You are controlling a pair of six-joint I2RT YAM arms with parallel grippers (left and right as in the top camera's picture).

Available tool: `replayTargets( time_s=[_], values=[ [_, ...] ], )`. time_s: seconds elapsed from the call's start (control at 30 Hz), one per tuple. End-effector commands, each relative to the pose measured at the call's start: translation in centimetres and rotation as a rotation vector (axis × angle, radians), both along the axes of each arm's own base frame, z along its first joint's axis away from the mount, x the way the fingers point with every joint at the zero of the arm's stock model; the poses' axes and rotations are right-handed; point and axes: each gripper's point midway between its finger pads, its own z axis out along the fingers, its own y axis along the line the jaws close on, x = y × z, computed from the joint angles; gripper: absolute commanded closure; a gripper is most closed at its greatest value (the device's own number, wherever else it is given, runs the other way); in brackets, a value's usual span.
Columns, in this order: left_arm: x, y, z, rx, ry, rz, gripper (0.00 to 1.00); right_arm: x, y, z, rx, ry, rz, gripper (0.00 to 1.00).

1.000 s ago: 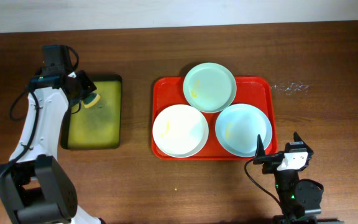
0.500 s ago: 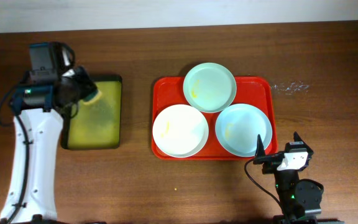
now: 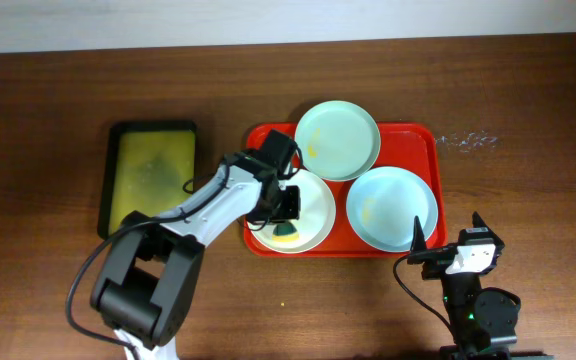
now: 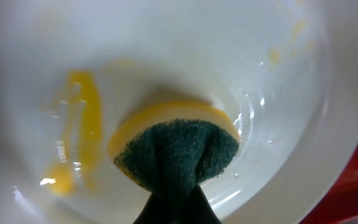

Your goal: Clean dirty plates on tray and stack at the side

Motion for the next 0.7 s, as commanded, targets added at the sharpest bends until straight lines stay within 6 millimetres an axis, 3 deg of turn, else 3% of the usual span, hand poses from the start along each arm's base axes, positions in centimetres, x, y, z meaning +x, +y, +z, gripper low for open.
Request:
replayTargets(
  time_s=[0.0, 0.1, 0.17, 0.3, 0.4, 0.47, 0.5, 0.57, 0.6, 0.67],
  values=[
    [0.1, -0.7, -1.0, -0.012, 0.001, 0.003, 1.00, 0.0, -0.1, -0.3, 0.004, 0.005, -0.004, 0.01],
    [1.8, -1.7, -0.6, -0.054, -0.069, 0.002, 0.99, 0.0, -0.1, -0.3, 0.004, 0.005, -0.004, 0.01],
    [1.9, -1.8, -0.5, -0.057, -0.075, 0.001, 0.70, 0.0, -0.1, -0.3, 0.004, 0.005, -0.004, 0.01],
    [2.3, -0.7, 0.5, -0.044, -0.057, 0.023, 0.54, 0.0, -0.1, -0.3, 0.004, 0.005, -0.004, 0.01],
    [3.4, 1.2, 4.3, -0.057, -0.070, 0.067, 0.48, 0.0, -0.1, -0.3, 0.004, 0.005, -0.004, 0.01],
    [4.2, 1.2, 8.8, -0.151, -0.142, 0.041, 0.47, 0.0, -0.1, -0.3, 0.004, 0.005, -0.004, 0.01],
    [4.6, 1.8, 11.6, -0.183, -0.208, 0.056, 0.40, 0.0, -0.1, -0.3, 0.004, 0.005, -0.004, 0.02],
    [4.9, 3.5, 15.0, -0.198, -0.291, 0.092, 0.09, 0.0, -0.1, -0.3, 0.004, 0.005, -0.004, 0.02],
    [4.9, 5.2, 15.8, -0.160, -0.316, 0.129, 0.01, 0.0, -0.1, -0.3, 0.004, 0.005, -0.004, 0.01],
    [4.3, 9.5, 15.3, -0.003, -0.303, 0.211, 0.01, 0.0, -0.1, -0.3, 0.004, 0.005, -0.004, 0.01]
  ],
)
